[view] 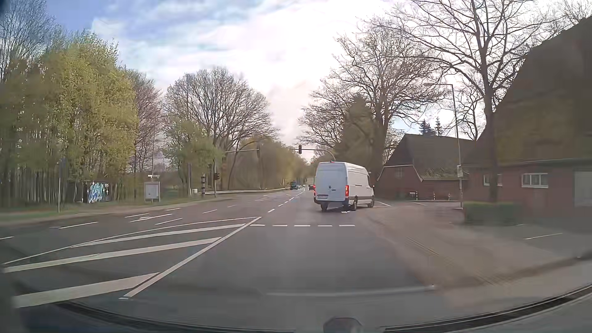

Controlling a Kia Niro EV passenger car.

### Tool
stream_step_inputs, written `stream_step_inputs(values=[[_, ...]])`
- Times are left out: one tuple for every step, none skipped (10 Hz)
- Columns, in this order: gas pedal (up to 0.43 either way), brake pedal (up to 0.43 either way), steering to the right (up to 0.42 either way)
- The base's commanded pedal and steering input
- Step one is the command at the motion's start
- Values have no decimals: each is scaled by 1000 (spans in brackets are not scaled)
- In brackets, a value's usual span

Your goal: Follow the waypoints while adhering to traffic rules and regulations

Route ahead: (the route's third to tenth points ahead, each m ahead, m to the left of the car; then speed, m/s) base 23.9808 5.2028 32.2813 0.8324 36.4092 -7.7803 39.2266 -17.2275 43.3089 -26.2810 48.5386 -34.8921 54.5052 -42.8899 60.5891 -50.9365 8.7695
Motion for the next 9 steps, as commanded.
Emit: stream_step_inputs(values=[[98, 0, -2], [98, 0, -1], [98, 0, 0], [98, 0, 0], [98, 0, 0], [98, 0, 0], [79, 0, 0], [0, 0, 0], [0, 0, 0]])
